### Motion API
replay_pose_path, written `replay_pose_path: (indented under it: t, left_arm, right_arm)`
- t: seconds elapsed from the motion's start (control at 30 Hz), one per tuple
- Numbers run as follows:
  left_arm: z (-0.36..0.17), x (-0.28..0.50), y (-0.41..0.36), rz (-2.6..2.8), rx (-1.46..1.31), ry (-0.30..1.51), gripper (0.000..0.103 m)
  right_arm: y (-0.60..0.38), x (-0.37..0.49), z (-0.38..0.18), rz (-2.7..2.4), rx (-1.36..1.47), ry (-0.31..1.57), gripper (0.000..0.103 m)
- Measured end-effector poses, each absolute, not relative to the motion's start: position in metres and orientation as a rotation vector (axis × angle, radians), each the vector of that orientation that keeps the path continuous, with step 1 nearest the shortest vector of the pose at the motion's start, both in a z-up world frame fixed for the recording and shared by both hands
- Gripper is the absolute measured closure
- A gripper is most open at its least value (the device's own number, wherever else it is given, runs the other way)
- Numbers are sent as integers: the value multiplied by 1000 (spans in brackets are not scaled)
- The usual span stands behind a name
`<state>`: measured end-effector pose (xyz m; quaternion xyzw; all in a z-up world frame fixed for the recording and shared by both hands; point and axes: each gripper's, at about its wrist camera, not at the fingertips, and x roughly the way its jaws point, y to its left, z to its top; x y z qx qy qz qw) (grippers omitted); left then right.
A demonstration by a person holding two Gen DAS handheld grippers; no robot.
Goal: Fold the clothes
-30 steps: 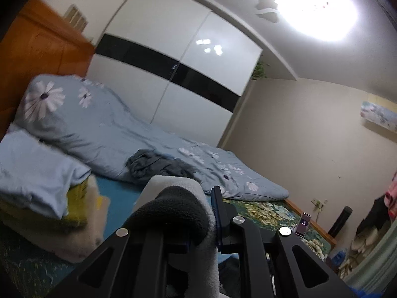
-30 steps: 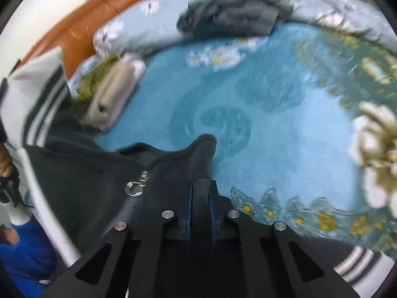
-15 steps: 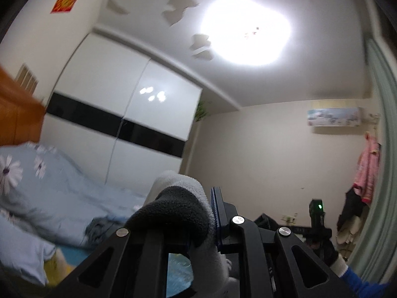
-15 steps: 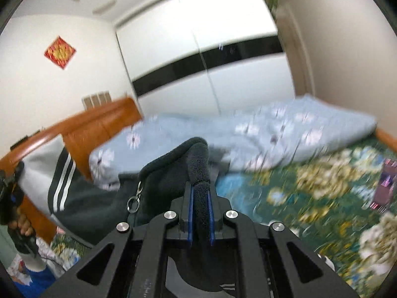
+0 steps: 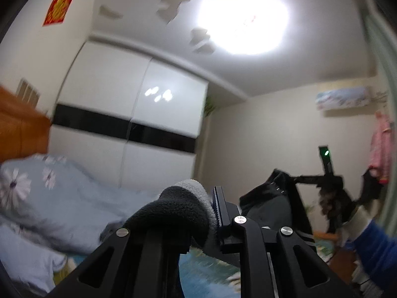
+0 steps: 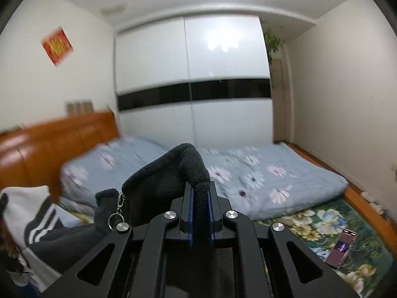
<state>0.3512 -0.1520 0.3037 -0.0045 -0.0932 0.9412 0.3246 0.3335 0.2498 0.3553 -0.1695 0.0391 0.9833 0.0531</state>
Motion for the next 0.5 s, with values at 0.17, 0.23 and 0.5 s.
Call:
replay_pose_path:
  t: [0.17,0.23,0.5]
  left_arm:
    - [213,258,-137,2616,-334,-289,87]
    - [178,223,-140,2639,-482,-356,88]
    - [110,137,-139,2711,-739,-461,88]
  right_arm:
    - [266,220,257,2895,-848,216,93]
    - [273,180,209,2843,-990,264,93]
    - [284,98,85,2743,-1277,341,93]
